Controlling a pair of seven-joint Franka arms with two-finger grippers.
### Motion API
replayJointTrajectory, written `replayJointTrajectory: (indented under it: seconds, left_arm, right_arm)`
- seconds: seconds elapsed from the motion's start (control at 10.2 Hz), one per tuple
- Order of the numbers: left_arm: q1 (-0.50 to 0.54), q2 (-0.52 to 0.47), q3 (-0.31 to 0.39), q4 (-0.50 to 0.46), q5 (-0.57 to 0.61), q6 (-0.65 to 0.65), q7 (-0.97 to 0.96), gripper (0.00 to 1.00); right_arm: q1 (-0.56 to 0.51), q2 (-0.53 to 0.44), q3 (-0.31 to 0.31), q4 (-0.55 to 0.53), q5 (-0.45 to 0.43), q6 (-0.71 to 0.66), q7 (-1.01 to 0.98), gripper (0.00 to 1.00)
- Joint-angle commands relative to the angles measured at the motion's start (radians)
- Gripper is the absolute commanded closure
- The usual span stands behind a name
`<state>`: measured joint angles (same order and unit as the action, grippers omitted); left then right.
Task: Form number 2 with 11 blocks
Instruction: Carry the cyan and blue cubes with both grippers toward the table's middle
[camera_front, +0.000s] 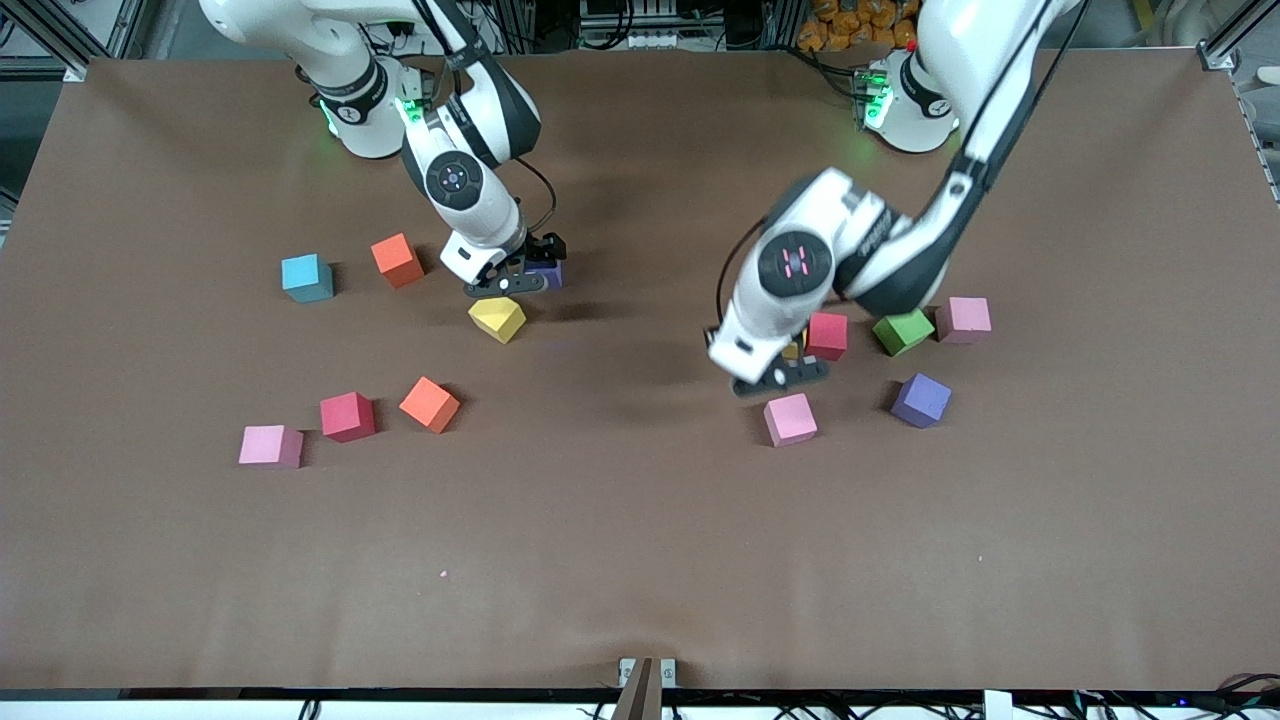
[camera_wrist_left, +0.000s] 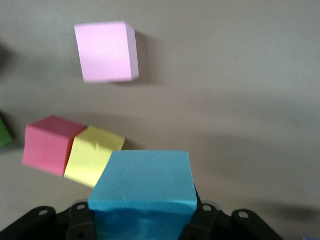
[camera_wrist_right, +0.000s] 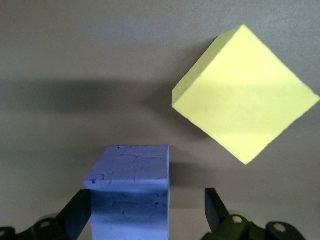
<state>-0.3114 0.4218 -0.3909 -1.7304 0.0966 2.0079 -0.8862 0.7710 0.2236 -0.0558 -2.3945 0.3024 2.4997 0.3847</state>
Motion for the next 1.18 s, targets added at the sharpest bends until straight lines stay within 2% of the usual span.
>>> replayJointTrajectory:
  seconds: [0.0,0.2,0.29,0.39,0.49,0.78,1.08]
  left_arm:
    - [0.011,-0.203,-0.075,-0.261,-0.018,0.031,0.0,0.89]
    - [0.011,-0.271,-0.161,-0.386,-0.13,0.073,-0.01,0.89]
    - [0.008,-0.271,-0.205,-0.444,-0.147,0.142,-0.014,0.89]
    - [0.006,-0.259,-0.251,-0.506,-0.165,0.267,-0.031,0.89]
    - [-0.006,-0.239,-0.261,-0.532,-0.166,0.331,-0.065,0.89]
    - [-0.052,-0.135,-0.27,-0.514,-0.166,0.415,-0.12,0.89]
    - [-0.107,-0.003,-0.264,-0.444,-0.134,0.472,-0.221,0.89]
  right_arm:
    - [0.033,0.025,-0.002,-0.008,0.041,0.04,0.006,0.0]
    - [0.034,0.028,-0.002,-0.008,0.043,0.039,0.006,0.0]
    - [0.034,0.026,-0.002,-0.008,0.043,0.037,0.006,0.0]
    - [0.034,0.017,-0.002,-0.008,0.043,0.028,0.008,0.0]
    - [0.031,0.007,-0.002,-0.008,0.043,0.018,0.008,0.0]
    - [0.024,-0.02,-0.004,-0.006,0.043,-0.013,0.01,0.0]
    - [0.022,-0.033,-0.007,-0.006,0.043,-0.03,0.01,0.0]
